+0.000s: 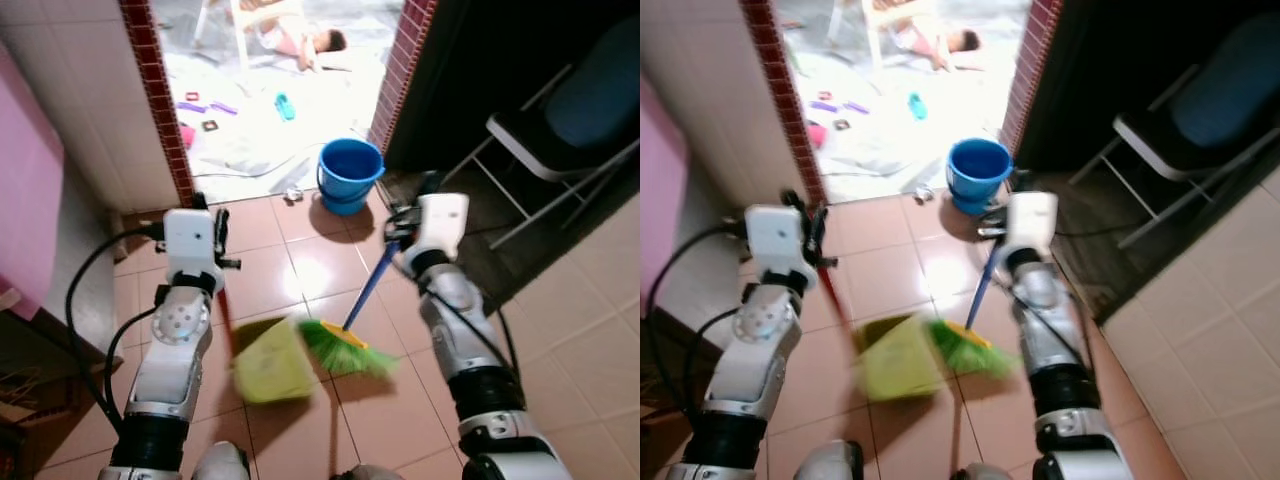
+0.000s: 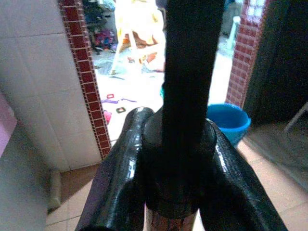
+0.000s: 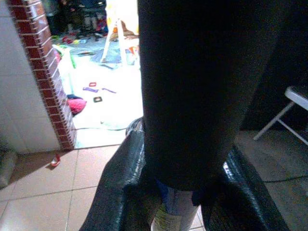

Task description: Sweep floor

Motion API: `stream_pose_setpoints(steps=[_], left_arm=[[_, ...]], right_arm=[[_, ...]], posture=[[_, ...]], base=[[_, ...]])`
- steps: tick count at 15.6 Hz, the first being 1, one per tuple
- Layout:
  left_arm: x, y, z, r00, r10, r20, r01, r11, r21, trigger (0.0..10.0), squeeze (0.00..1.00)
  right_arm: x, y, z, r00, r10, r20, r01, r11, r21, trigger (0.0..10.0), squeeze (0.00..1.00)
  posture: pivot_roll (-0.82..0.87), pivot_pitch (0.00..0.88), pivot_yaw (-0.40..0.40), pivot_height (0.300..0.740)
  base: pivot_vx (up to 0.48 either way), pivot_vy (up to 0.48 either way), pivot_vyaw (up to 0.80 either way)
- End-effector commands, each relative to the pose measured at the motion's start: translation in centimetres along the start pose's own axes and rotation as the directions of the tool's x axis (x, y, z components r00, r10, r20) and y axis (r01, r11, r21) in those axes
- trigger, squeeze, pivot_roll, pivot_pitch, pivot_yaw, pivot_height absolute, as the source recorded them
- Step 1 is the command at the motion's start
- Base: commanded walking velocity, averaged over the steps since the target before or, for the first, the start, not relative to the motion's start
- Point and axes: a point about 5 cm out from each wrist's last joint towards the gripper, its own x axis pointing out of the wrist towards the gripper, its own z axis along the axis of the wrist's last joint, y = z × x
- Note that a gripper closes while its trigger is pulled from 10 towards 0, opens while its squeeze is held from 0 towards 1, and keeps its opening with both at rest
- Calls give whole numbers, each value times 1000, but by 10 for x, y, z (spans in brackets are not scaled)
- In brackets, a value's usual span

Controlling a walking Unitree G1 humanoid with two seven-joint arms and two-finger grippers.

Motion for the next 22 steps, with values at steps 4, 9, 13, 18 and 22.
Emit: stream_pose_setpoints(steps=[4, 9, 13, 18, 22], left_arm=[[4, 12, 29, 982, 118, 145, -137, 982, 129, 10000, 0], [12, 14, 54, 957, 144, 252, -178, 977, 116, 10000, 0], [9, 7, 50, 962, 134, 239, -165, 980, 112, 10000, 0], [10, 1, 50, 962, 130, 242, -160, 981, 110, 10000, 0], [11, 1, 47, 961, 161, 223, -187, 977, 100, 10000, 0]], right_arm=[[1, -7, 8, 997, -55, 55, 61, 991, -122, 10000, 0], [8, 1, 17, 995, -38, 96, 48, 993, -108, 10000, 0], [3, 11, 22, 988, 62, 141, -41, 989, -143, 10000, 0], [5, 14, 23, 986, 73, 151, -51, 989, -142, 10000, 0], [7, 20, 26, 981, 95, 169, -74, 989, -129, 10000, 0]], posture=[[-24, 57, -80, 740], [-32, 89, -61, 740], [-39, 98, -65, 740], [-37, 80, -66, 740], [-37, 92, -65, 740]], base=[[0, 0, 0], [58, 0, -320], [456, 0, 100], [466, 0, 0], [372, 250, 0]])
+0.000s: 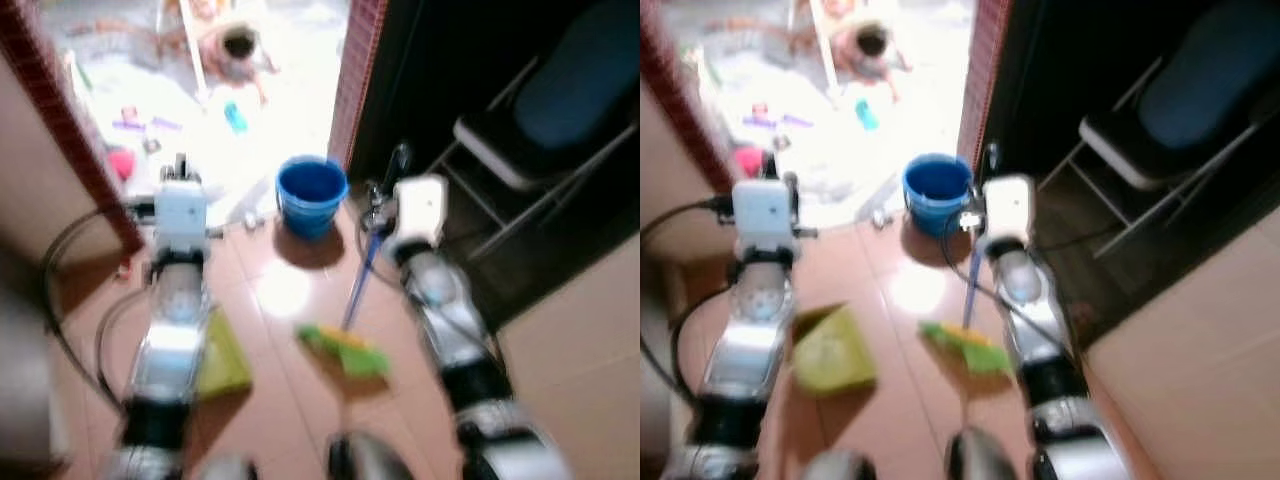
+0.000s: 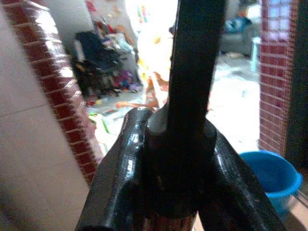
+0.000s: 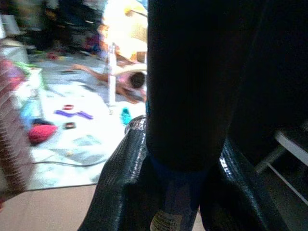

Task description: Sweep floor

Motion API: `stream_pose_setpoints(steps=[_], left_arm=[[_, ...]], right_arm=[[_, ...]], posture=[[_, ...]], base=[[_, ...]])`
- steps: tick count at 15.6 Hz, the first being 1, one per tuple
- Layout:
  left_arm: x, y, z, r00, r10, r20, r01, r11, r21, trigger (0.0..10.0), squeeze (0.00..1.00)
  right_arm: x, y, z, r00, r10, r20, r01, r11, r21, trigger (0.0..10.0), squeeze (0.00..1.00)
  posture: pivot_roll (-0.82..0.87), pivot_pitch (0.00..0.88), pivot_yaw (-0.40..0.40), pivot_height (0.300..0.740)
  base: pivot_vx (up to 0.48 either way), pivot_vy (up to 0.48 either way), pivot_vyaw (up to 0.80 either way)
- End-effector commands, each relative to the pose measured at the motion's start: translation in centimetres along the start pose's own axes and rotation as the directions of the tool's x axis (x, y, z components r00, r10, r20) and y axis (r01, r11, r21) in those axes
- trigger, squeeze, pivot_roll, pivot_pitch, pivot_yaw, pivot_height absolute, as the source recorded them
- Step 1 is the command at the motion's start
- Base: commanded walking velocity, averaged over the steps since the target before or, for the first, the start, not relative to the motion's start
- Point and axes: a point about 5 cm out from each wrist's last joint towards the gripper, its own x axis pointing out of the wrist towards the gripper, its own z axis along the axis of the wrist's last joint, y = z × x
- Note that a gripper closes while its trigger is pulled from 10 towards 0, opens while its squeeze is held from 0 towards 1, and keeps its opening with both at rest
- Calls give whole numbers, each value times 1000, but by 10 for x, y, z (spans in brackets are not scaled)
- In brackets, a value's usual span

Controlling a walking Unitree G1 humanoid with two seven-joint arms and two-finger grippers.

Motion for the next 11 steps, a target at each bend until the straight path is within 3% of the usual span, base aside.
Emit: stream_pose_setpoints(steps=[1, 4, 8, 11], left_arm=[[3, 1, 13, 998, 5, 58, -4, 1000, -12, 10000, 0], [5, 8, 8, 998, 48, 36, -49, 998, 43, 10000, 0], [4, 5, 7, 998, 52, 37, -54, 997, 60, 10000, 0], [3, 2, 6, 998, 45, 37, -47, 996, 73, 10000, 0]], right_arm=[[5, 0, 12, 999, 4, 53, -3, 1000, -23, 10000, 0], [9, 7, 20, 995, 40, 90, -44, 998, 36, 10000, 0], [11, 10, 26, 991, 64, 116, -69, 997, 37, 10000, 0], [13, 9, 32, 989, 69, 133, -74, 997, 35, 10000, 0]], posture=[[-38, 86, -60, 740], [-34, 81, -56, 740], [-35, 77, -53, 740], [-36, 77, -52, 740]], base=[[322, 356, 0], [321, 358, 0], [332, 346, 0], [452, 0, 0]])
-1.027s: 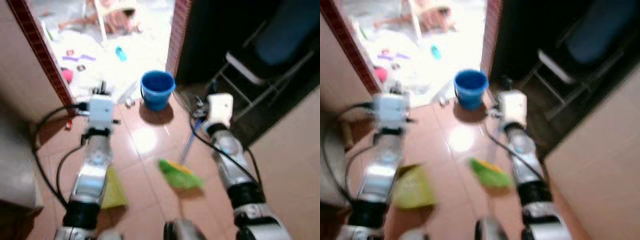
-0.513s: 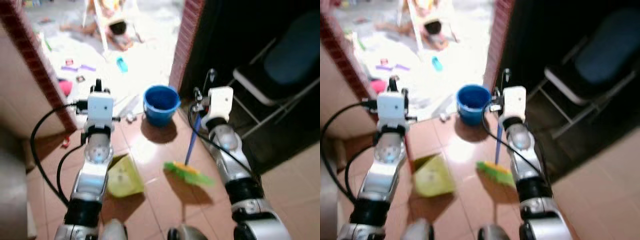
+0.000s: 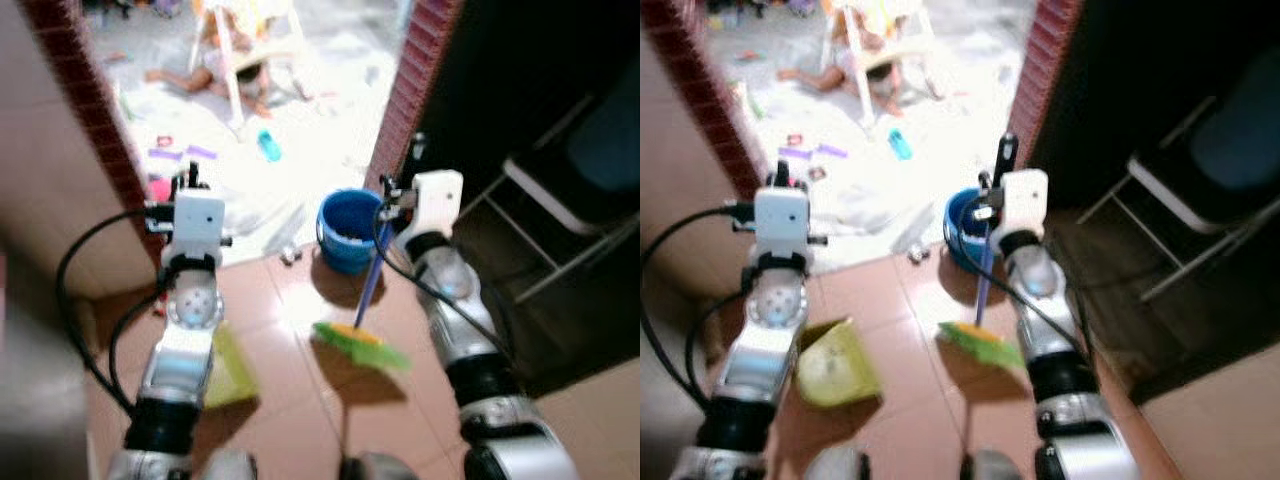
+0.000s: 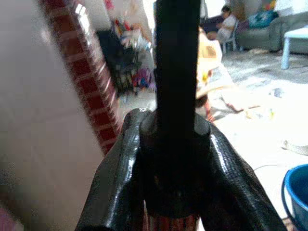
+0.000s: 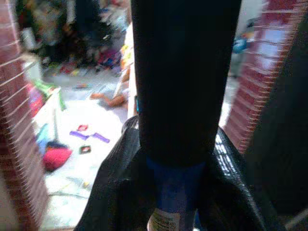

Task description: Sweep floor

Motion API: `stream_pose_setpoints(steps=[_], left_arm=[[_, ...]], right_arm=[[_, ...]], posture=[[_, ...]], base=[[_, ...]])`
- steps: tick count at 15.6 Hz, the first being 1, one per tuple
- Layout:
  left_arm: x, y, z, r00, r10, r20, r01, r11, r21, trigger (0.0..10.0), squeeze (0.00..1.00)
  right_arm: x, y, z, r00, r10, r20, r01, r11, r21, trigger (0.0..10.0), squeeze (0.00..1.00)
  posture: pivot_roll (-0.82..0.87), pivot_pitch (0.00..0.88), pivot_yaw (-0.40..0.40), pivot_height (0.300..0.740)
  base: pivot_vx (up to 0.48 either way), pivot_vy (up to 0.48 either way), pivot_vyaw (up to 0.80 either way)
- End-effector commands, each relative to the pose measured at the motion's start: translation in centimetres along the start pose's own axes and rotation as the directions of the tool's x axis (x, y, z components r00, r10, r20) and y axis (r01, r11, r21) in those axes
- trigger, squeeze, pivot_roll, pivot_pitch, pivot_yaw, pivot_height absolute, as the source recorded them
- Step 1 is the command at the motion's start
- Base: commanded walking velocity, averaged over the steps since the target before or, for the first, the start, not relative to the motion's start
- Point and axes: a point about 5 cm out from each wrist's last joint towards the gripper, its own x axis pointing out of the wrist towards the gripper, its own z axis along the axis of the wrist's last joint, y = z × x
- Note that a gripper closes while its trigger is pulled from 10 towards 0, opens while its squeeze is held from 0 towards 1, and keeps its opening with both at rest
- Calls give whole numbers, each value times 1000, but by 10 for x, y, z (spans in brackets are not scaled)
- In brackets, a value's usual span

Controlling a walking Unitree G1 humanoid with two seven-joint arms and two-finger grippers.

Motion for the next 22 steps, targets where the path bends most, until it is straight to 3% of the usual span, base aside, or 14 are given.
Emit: stream_pose_setpoints(steps=[1, 8, 11, 13, 16, 19, 22], left_arm=[[3, -3, 14, 998, -6, 66, 5, 1000, 26, 10000, 0], [1, -12, 15, 998, -24, 66, 22, 999, 25, 10000, 0], [1, -14, 17, 997, -23, 70, 22, 1000, 22, 10000, 0], [1, -15, 17, 997, -21, 69, 20, 1000, 20, 10000, 0], [1, -17, 17, 998, -22, 65, 22, 1000, 8, 10000, 0], [1, -16, 16, 998, -12, 54, 12, 1000, 7, 10000, 0], [1, -16, 17, 998, 5, 60, -6, 1000, 17, 10000, 0]], right_arm=[[8, 2, 21, 996, 18, 91, -19, 1000, 4, 10000, 0], [18, 7, 43, 980, 28, 198, -5, 994, -111, 10000, 0], [24, 6, 43, 982, -11, 191, 26, 997, -74, 10000, 0], [28, 3, 43, 977, -86, 195, 87, 996, 6, 10000, 0], [33, -2, 50, 958, -182, 224, 189, 982, -13, 10000, 0], [35, 0, 57, 951, -183, 249, 190, 982, -5, 10000, 0], [37, -1, 59, 941, -207, 268, 214, 977, 4, 10000, 0]], posture=[[-36, 77, -52, 740], [-36, 64, -51, 740], [-35, 62, -49, 740], [-35, 62, -49, 740], [-35, 63, -48, 740], [-35, 63, -48, 740], [-33, 64, -48, 740]], base=[[480, 0, 0], [469, 0, 0], [468, 0, 0], [480, 0, 0], [480, 0, 0], [463, 0, 0], [0, 0, 0]])
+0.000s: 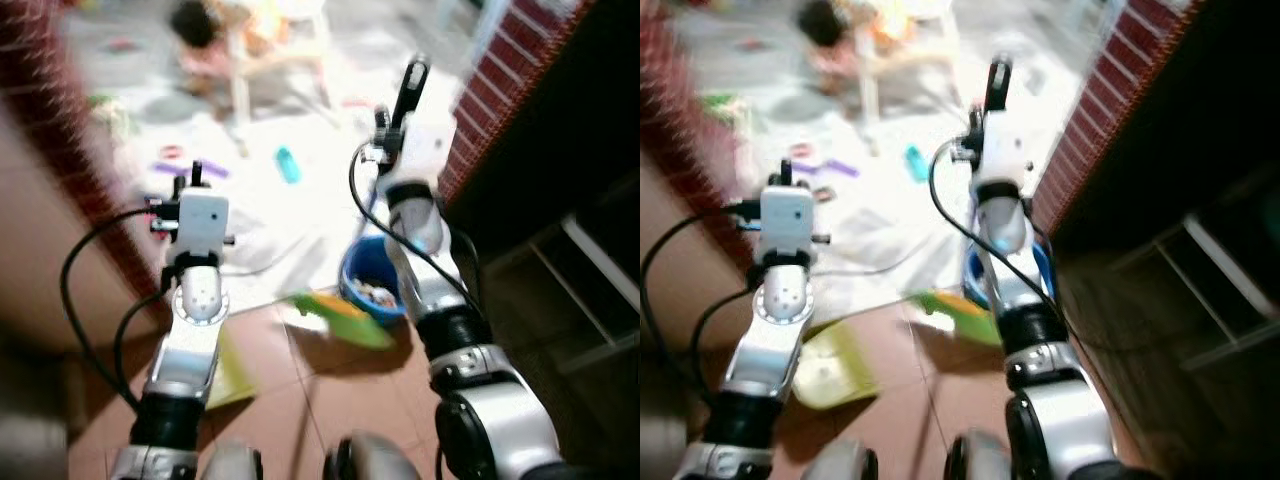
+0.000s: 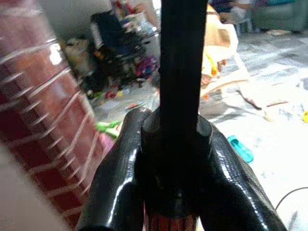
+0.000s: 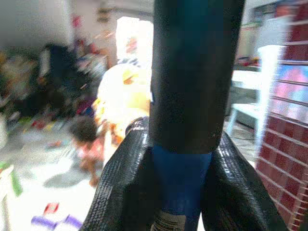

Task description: Sweep floor

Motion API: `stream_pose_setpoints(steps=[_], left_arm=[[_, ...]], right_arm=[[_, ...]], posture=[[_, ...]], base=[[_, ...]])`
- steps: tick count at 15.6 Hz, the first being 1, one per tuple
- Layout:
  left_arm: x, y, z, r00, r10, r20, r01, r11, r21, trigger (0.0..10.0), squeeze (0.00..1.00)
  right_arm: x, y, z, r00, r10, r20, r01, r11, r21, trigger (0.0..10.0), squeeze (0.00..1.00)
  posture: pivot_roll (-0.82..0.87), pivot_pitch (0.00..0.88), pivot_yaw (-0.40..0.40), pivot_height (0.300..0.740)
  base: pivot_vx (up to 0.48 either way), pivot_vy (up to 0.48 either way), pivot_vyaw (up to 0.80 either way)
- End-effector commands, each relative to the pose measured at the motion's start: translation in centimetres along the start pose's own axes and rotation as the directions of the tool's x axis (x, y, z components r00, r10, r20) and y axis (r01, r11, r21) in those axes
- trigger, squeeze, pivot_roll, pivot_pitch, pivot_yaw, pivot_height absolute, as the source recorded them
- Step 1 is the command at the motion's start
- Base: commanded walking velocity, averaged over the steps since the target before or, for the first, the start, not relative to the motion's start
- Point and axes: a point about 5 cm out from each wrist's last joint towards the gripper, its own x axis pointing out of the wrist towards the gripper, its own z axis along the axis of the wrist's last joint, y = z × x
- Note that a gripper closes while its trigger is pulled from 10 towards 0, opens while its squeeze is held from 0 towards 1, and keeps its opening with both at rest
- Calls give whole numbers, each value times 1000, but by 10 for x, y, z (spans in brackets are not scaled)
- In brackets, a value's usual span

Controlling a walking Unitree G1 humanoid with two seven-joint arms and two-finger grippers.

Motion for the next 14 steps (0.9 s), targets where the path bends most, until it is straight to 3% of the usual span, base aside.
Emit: stream_pose_setpoints(steps=[1, 8, 14], left_arm=[[1, -5, 16, 997, 2, 76, 0, 1000, -15, 10000, 0], [0, -6, 13, 999, 13, 49, -11, 999, -39, 10000, 0], [-17, 1, 8, 997, 69, 18, -68, 997, -48, 10000, 0]], right_arm=[[3, -14, 4, 999, -39, 35, 41, 998, -48, 10000, 0], [6, 4, 11, 995, -17, 95, 24, 997, -72, 10000, 0], [-11, 31, 5, 992, 35, 125, -27, 998, -61, 10000, 0]], posture=[[-31, 65, -49, 740], [-27, 64, -49, 740], [10, 137, -45, 740]], base=[[0, 0, 0], [0, 0, 0], [0, 0, 0]])
